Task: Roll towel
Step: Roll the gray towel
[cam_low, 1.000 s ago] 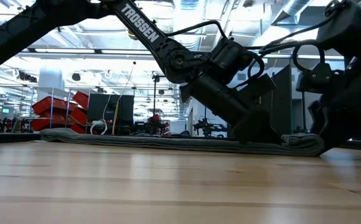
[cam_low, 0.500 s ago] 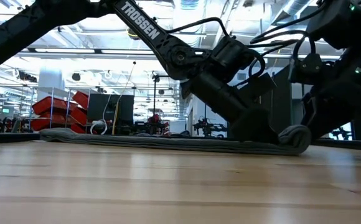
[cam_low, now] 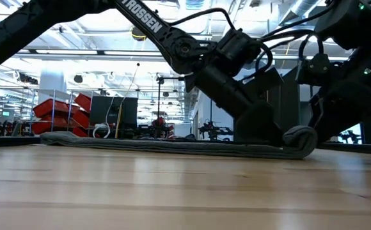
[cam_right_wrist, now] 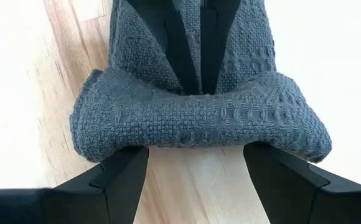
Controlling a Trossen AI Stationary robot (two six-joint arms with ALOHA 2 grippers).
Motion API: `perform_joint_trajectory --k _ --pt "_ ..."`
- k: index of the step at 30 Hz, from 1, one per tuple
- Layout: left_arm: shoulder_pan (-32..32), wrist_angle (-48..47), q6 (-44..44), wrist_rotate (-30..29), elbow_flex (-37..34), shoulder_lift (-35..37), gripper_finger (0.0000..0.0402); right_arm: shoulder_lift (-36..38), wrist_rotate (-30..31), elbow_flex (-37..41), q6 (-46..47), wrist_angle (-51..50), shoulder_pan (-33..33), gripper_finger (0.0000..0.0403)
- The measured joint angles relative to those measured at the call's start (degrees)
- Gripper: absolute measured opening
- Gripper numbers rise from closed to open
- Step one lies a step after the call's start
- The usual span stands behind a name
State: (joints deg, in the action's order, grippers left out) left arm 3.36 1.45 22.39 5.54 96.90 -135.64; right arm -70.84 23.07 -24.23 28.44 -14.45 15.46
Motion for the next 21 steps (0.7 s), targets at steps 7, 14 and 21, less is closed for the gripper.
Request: perform_joint_trajectory --k 7,14,21 --pt "0.0 -5.7 1.8 -3.7 0.1 2.4 0.0006 0.0 0.0 0.0 0.0 -0.2 0.0 0.0255" --pt "0.0 -16.9 1.8 -6.2 0.1 7.9 0.0006 0.0 0.0 0.0 0.0 -0.3 0.0 0.0255" --pt "-3.5 -14.1 0.5 -2.9 0.2 8.9 0.0006 0.0 0.0 0.0 0.0 -0.4 0.0 0.0255"
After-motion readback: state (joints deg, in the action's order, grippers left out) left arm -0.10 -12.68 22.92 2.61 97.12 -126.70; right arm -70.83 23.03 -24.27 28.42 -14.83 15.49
